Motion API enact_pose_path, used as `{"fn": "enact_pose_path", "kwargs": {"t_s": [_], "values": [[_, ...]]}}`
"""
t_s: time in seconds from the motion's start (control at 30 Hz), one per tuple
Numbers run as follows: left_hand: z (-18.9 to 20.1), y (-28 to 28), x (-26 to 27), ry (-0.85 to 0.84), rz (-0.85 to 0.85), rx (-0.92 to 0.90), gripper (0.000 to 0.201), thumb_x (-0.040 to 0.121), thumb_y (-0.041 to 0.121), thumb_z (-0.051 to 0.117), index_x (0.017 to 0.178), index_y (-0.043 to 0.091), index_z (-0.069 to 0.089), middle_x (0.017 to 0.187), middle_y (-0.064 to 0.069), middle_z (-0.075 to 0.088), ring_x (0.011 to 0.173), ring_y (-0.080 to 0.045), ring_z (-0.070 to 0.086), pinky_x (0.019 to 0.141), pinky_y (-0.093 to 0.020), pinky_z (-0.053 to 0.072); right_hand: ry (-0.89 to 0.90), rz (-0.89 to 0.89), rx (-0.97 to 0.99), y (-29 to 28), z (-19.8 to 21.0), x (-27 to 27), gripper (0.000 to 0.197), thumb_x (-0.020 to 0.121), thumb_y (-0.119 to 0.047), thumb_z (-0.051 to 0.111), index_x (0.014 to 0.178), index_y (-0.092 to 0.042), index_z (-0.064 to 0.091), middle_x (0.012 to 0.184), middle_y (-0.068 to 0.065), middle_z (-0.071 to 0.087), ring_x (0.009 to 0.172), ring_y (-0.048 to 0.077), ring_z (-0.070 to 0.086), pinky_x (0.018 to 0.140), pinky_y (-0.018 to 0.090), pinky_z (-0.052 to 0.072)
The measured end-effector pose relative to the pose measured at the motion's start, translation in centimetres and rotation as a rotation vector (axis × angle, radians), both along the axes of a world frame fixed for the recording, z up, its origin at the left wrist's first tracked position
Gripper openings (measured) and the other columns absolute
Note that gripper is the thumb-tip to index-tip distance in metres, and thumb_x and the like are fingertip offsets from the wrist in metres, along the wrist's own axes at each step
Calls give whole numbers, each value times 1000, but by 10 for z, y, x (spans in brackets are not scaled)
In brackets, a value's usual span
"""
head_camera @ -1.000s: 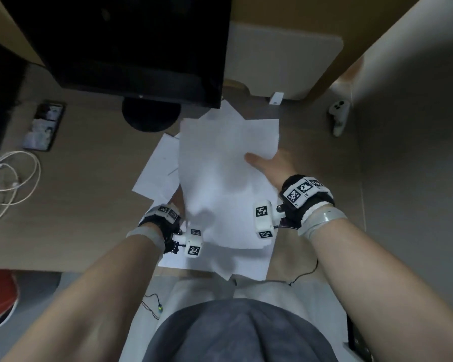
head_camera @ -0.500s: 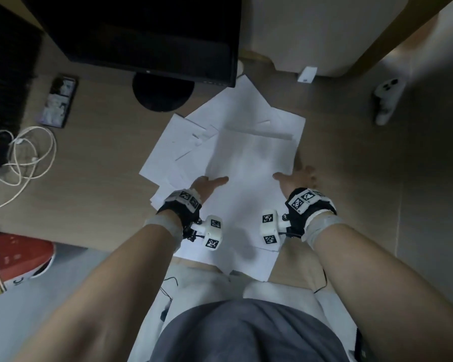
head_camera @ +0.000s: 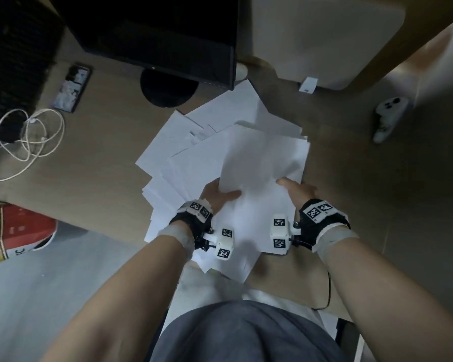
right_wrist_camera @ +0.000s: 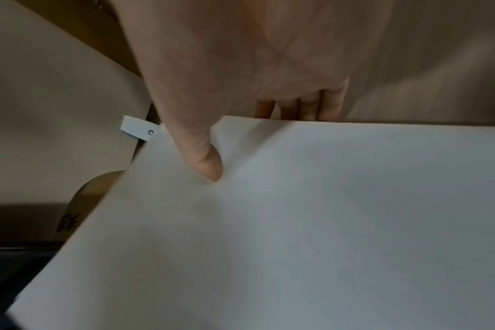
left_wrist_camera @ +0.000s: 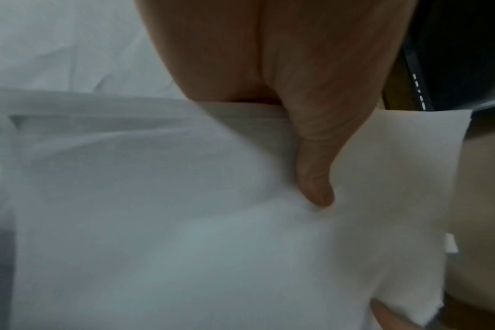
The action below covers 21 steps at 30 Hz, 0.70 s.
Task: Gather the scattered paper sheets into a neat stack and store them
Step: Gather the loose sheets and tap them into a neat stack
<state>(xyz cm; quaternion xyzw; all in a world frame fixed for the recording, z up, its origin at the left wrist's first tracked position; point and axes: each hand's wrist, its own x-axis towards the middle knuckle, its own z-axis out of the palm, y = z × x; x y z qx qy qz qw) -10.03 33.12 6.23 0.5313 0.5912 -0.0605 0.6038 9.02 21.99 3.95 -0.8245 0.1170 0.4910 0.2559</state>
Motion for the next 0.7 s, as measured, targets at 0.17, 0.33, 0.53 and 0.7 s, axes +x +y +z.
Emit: {"fn": "enact_pose_path", "kwargs": {"t_s": [0.17, 0.33, 0.53, 0.7], "values": [[6, -7, -17, -75, 188, -58, 59, 67, 41, 76, 120, 20, 62, 106, 1, 73, 97, -21, 69, 93, -41, 55, -5, 67, 178, 2, 33, -9, 107, 64, -63, 76, 144, -2, 38, 146, 11, 45, 130, 29, 46, 105, 38, 36], [-6, 5, -51, 68, 352, -89, 71, 51, 40, 80, 114, 13, 65, 109, -7, 71, 97, -26, 69, 93, -41, 55, -162, 503, 316, 46, 46, -34, 45, 83, -19, 72, 124, -10, 56, 117, 1, 61, 107, 20, 59, 88, 28, 44], [-12, 26, -90, 434, 142, 43, 55, 70, 43, 66, 118, 17, 59, 105, 0, 61, 66, -6, 49, 52, -15, 36, -314, 904, 31, 107, 18, -75, 52, 82, -35, 65, 128, -15, 52, 129, 13, 56, 119, 35, 51, 97, 39, 40], [-11, 48, -93, 411, 104, 69, 41, 84, 30, 65, 121, 16, 57, 94, -1, 60, 81, -19, 58, 73, -23, 49, -235, 743, -199, 114, 8, -91, 105, 69, -47, 77, 143, -4, 16, 139, 18, 36, 125, 37, 43, 100, 44, 41]]}}
